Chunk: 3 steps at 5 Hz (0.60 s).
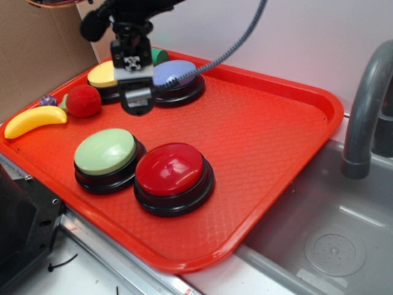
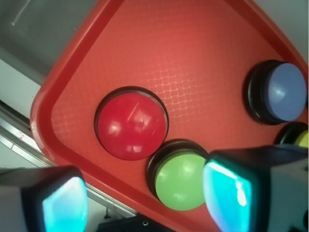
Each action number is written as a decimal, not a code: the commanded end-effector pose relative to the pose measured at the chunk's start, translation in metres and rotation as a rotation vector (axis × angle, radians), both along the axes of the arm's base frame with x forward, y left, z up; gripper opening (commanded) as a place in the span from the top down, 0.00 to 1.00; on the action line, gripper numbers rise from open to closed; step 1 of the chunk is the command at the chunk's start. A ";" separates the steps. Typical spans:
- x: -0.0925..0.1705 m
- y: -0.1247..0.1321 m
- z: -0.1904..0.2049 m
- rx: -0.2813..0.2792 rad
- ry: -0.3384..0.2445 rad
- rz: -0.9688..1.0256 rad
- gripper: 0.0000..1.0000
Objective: Push the red button.
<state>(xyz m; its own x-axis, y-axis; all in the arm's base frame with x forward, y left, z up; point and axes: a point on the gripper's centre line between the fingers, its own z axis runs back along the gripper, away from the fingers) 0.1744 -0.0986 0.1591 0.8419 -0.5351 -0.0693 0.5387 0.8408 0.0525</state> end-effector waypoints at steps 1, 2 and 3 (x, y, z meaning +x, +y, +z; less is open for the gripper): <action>-0.014 -0.005 0.033 -0.057 -0.083 0.066 0.00; -0.019 0.002 0.039 -0.057 -0.100 0.097 0.00; -0.025 0.003 0.045 -0.065 -0.139 0.124 0.00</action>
